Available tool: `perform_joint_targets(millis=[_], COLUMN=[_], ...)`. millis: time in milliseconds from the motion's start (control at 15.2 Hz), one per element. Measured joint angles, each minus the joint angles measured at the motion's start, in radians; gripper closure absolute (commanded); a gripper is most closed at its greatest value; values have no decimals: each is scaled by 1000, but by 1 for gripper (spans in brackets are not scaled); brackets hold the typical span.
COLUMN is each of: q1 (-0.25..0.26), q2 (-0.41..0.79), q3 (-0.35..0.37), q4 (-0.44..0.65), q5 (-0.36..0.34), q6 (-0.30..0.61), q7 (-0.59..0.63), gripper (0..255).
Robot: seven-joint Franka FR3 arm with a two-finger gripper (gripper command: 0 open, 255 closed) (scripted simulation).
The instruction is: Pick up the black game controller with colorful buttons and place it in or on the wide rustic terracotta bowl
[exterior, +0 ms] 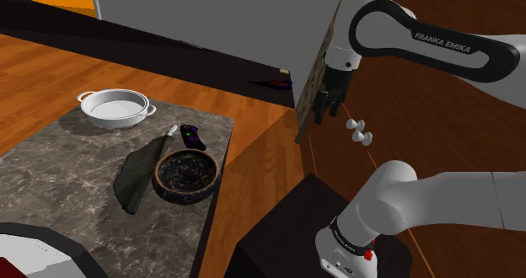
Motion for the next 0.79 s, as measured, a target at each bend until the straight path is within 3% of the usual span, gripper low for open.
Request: perform_joint_targets(millis=[198, 792], q1=[5, 41], q2=[19, 236], q3=[11, 82], q4=[-15, -35], q5=[15, 103], q6=[41, 342], q7=[20, 142], gripper=[0, 0])
